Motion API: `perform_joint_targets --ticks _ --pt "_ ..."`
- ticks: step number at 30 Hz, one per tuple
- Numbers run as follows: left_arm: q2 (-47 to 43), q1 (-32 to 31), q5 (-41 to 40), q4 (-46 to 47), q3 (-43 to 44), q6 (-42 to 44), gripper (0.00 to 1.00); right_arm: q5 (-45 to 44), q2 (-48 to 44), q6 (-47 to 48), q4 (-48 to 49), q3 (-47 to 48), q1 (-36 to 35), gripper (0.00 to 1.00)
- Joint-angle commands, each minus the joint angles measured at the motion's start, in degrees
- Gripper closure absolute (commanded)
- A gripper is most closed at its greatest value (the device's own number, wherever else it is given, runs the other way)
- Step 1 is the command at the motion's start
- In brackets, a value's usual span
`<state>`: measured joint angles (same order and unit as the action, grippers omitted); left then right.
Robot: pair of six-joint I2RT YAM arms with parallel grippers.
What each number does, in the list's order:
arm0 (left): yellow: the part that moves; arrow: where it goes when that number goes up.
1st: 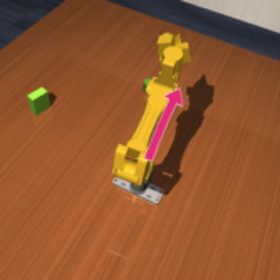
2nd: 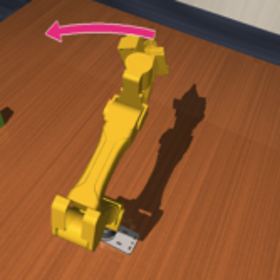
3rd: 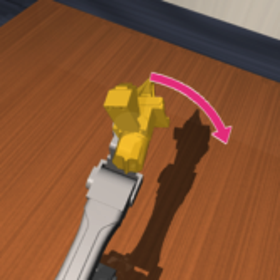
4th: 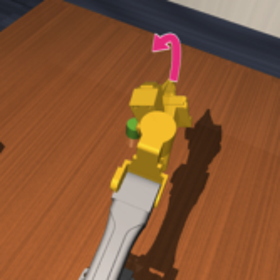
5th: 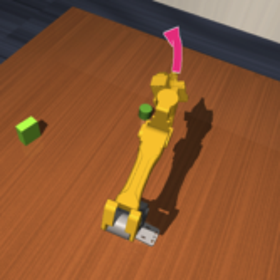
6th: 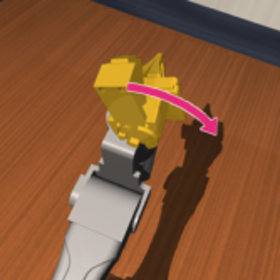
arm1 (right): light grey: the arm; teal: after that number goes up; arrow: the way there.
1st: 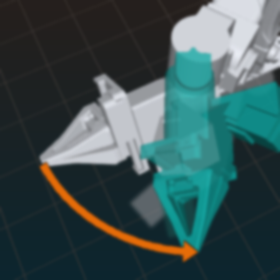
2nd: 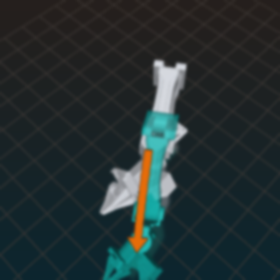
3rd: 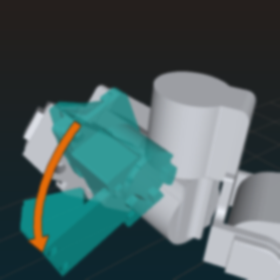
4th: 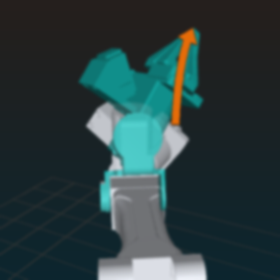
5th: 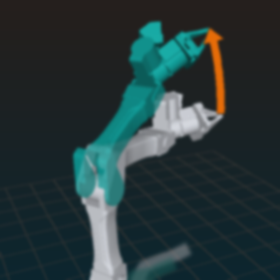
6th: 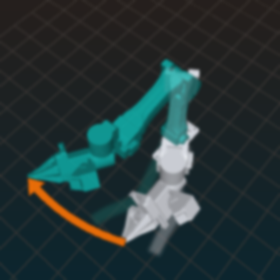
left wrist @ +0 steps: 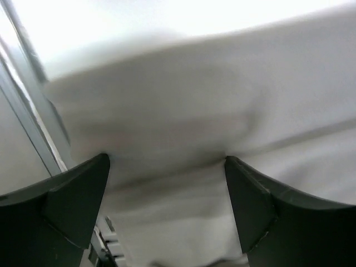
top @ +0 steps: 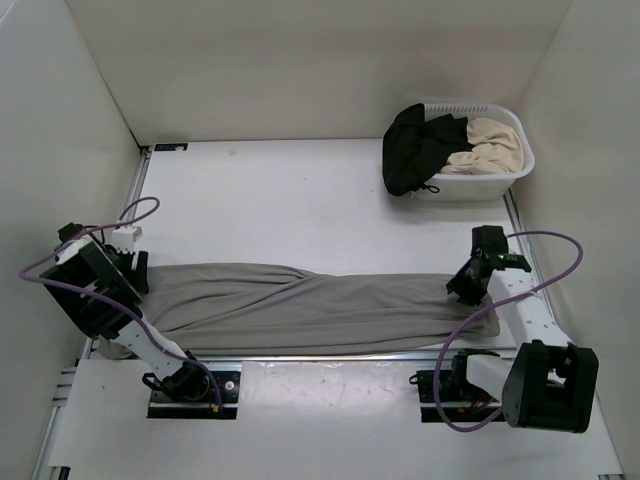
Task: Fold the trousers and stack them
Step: Fold the trousers
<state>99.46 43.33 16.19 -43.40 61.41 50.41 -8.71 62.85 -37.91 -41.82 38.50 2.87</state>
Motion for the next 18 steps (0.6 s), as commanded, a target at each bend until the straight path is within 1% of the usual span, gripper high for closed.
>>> perform_joint_targets --ticks 1,2,4,5,7,8,9,11,12,14,16,17,18 --pt "2.7 -0.6 -3.3 3.8 3.0 -4.0 0.17 -0.2 2.0 -2.5 4.5 -1.2 -1.9 0.64" --pt "3.3 -1.4 -3.4 3.8 2.0 -3.2 0.23 -0.2 2.6 -3.2 4.5 -1.2 -2.8 0.64" --pt "3.8 -2.3 -3.9 3.8 -0.3 -1.5 0.31 -1.4 5.2 -4.5 4.5 -1.9 -2.8 0.64" --pt "3.8 -3.1 -2.8 3.8 -2.5 0.4 0.40 -2.2 6.1 -6.2 4.5 -2.6 -2.8 0.64" --pt "4.4 -4.6 -2.3 4.5 -3.2 0.4 0.60 -3.9 9.0 -7.8 5.1 -2.6 -2.8 0.64" --pt "5.1 -5.9 -2.3 5.0 -3.2 -0.5 0.81 -5.4 10.0 -9.5 5.1 -2.6 -1.8 0.64" --pt "7.1 -6.5 -2.3 5.0 -1.7 -1.6 0.86 -5.4 11.6 -9.5 7.2 -2.6 -1.2 0.65" --pt "9.3 -7.6 -1.3 5.0 1.2 -5.1 0.86 -6.0 14.8 -10.9 8.6 -2.6 0.6 0.65" --pt "10.1 -8.7 -0.7 5.0 4.2 -6.0 0.86 -6.0 16.2 -11.0 8.6 -1.6 1.3 0.65" --pt "12.3 -10.3 -0.7 5.0 7.2 -7.5 0.86 -7.8 19.4 -11.0 9.1 2.5 2.7 0.66" --pt "14.1 -12.3 -0.7 5.0 11.4 -9.2 0.86 -9.8 23.8 -10.2 8.1 6.3 2.8 0.66" --pt "14.7 -12.9 -0.7 5.0 12.9 -9.8 0.86 -10.7 26.0 -10.2 8.1 10.1 3.4 0.66" --pt "15.4 -13.5 -1.2 5.0 14.6 -11.1 0.86 -11.9 26.9 -9.5 8.1 11.8 3.4 0.66"
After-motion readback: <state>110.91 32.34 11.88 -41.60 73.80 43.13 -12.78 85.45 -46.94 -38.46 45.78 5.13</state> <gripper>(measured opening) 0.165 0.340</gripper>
